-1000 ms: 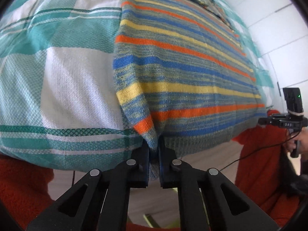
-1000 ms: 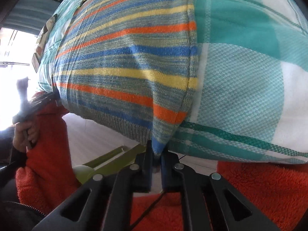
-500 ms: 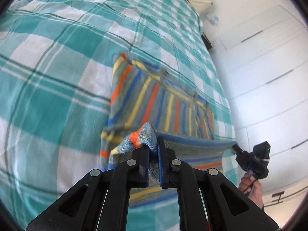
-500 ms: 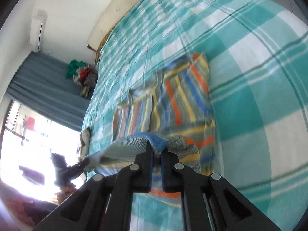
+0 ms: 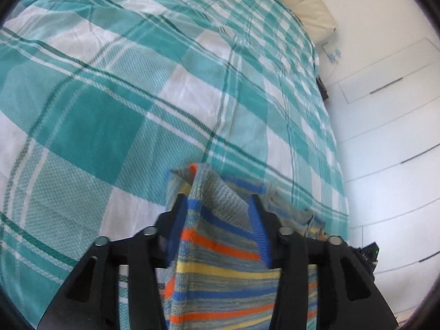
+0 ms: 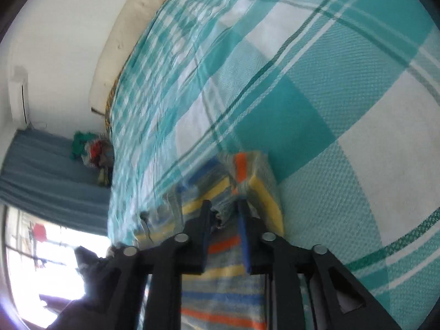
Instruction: Fold small clothes
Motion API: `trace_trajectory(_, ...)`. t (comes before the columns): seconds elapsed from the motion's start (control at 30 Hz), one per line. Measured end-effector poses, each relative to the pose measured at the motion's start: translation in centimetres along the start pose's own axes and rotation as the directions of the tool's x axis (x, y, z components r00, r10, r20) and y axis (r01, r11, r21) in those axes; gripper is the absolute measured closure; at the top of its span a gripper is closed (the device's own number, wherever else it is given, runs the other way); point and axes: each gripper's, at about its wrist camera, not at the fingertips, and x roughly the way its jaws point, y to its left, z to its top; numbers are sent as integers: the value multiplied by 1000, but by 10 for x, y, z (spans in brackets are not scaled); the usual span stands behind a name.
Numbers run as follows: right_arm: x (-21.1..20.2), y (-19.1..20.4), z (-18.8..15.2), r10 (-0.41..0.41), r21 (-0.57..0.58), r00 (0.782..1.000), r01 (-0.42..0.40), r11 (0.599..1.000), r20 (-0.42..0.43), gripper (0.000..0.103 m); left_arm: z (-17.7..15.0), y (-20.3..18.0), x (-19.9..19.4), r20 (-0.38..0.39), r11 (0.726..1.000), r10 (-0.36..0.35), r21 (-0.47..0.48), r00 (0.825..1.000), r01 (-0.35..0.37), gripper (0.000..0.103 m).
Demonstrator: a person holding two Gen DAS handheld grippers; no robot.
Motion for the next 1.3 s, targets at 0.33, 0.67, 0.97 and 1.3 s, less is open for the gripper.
trace_trajectory(0.33,2,81,-62,-178,-572,958,19,820,-223,70,-78,-36,-9,-136,927,-40,365,990,88,36)
trace_trajectory(0.67,-34,58,-112,-362,-735,923,157,659,-127,74,-123,-35,-34,-76,903,58,428,995,-20,30)
trace_trajectory(0.97,-51,11,-174,-390,-741,910,162,652,-145,85,-201,-8,-32,-35,849,291,471,956,-241,22)
trace_trajectory(1.3,-122,-5,-215,-342,-631,933,333,701,112,49,-242,33,-79,137,819,449,330,883,-468,12)
